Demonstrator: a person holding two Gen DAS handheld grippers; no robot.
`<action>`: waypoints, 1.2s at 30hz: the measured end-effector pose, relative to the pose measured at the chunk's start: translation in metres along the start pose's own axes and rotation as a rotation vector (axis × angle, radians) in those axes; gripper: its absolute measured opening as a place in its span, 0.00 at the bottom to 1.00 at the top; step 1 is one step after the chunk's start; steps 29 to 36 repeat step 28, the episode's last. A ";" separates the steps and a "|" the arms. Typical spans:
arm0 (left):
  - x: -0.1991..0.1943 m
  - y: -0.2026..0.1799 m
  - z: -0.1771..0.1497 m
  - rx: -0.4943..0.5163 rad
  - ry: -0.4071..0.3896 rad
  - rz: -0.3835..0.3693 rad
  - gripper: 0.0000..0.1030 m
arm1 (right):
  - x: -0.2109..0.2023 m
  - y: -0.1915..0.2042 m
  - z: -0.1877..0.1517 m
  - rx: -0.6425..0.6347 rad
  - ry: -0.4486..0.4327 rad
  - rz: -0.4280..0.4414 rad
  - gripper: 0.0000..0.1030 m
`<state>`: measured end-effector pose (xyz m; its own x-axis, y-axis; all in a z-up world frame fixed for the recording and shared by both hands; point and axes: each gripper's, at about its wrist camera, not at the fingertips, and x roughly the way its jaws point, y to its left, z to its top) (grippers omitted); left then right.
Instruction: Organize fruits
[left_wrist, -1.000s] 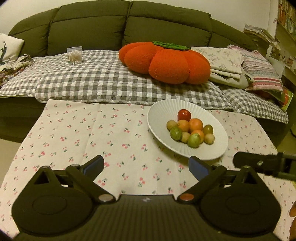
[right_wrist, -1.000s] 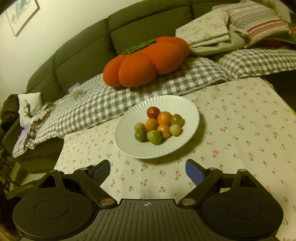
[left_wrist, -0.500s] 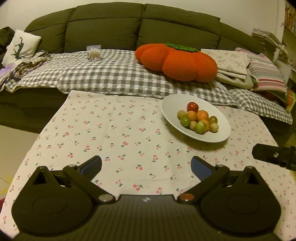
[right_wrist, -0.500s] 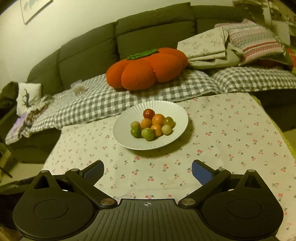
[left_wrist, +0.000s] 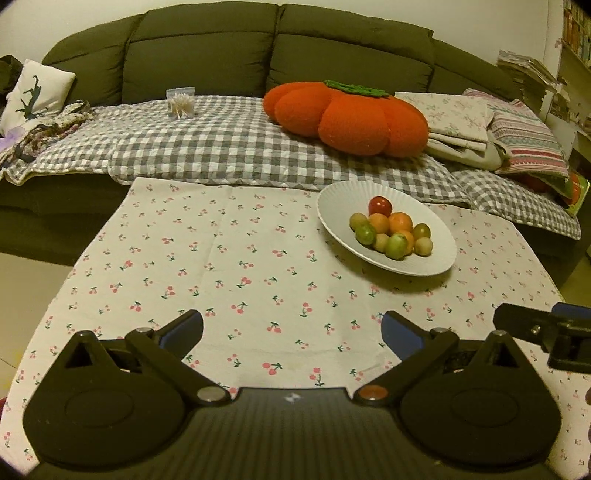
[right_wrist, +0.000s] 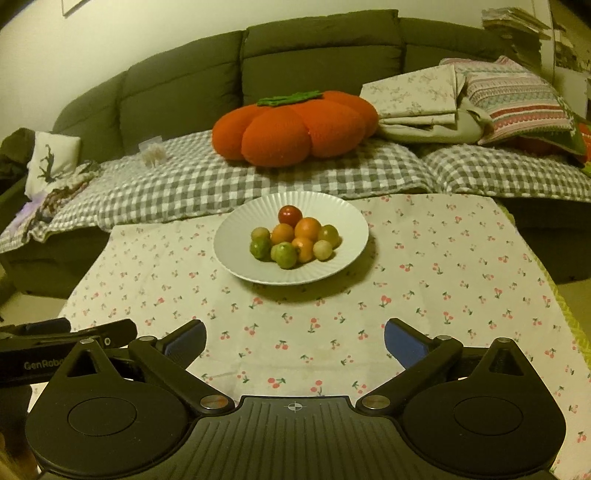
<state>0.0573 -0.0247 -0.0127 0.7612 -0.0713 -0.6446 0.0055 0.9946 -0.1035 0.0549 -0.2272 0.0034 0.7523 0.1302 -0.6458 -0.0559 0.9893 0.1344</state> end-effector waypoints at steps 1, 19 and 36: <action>0.001 0.000 0.000 -0.001 0.001 0.001 0.99 | 0.000 0.000 0.000 -0.001 0.000 -0.001 1.00; -0.002 -0.008 -0.002 0.039 -0.017 -0.016 0.99 | 0.002 0.004 -0.002 -0.012 0.005 0.007 1.00; -0.002 -0.010 -0.001 0.046 -0.019 -0.021 0.99 | 0.002 0.004 -0.002 -0.018 0.007 0.011 1.00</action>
